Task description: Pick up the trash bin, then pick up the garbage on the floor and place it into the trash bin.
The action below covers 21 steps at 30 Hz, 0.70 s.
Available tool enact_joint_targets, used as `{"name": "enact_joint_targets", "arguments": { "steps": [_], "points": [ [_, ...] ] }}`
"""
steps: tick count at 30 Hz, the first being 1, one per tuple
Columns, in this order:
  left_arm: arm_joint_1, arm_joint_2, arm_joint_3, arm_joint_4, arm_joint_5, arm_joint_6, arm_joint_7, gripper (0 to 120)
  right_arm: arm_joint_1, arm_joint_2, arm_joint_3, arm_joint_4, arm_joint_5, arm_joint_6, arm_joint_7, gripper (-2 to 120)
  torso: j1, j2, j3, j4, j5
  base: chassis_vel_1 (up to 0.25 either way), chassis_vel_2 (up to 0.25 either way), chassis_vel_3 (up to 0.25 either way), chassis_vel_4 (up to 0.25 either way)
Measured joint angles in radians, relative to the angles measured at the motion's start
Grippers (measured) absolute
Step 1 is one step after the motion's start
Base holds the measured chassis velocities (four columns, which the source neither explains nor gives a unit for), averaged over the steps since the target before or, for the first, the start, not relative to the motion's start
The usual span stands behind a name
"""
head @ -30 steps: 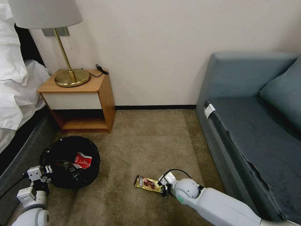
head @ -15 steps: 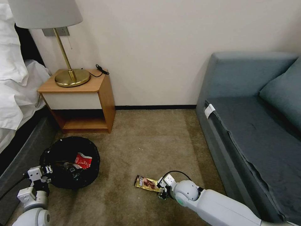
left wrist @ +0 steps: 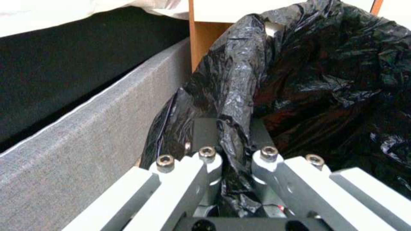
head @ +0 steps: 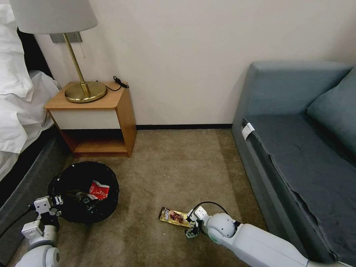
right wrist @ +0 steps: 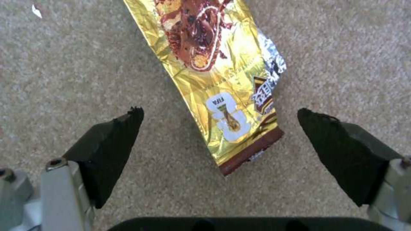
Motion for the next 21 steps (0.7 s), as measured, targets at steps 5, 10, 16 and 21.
{"name": "enact_joint_targets", "arguments": {
  "steps": [5, 10, 16, 21],
  "points": [
    [0.000, 0.000, 0.001, 0.001, -0.001, 0.000, 0.000, 3, 0.000, 0.002, 0.000, -0.009, -0.003, 0.003, 0.000, 93, 0.000, 0.000, 0.000, 0.0000, 0.0000, 0.000, 0.000, 0.000, 0.000],
    [0.000, 0.001, 0.002, 0.001, -0.003, 0.000, 0.000, 3, 0.000, 0.003, -0.001, -0.021, -0.007, 0.006, -0.001, 93, 0.000, 0.000, 0.000, 0.0000, 0.0000, 0.000, 0.000, 0.000, 0.000],
    [-0.001, 0.002, 0.002, 0.003, -0.004, 0.000, 0.000, 3, 0.000, 0.010, 0.000, -0.039, -0.013, 0.009, -0.008, 88, 0.000, 0.000, 0.000, 0.0000, 0.0000, 0.000, 0.000, 0.000, 0.000],
    [-0.001, 0.002, 0.003, 0.004, -0.004, 0.000, 0.000, 3, 0.001, 0.013, 0.001, -0.049, -0.013, 0.011, -0.010, 78, 0.000, 0.000, 0.000, 0.0000, 0.0000, 0.000, 0.000, 0.000, 0.000]
  ]
}}
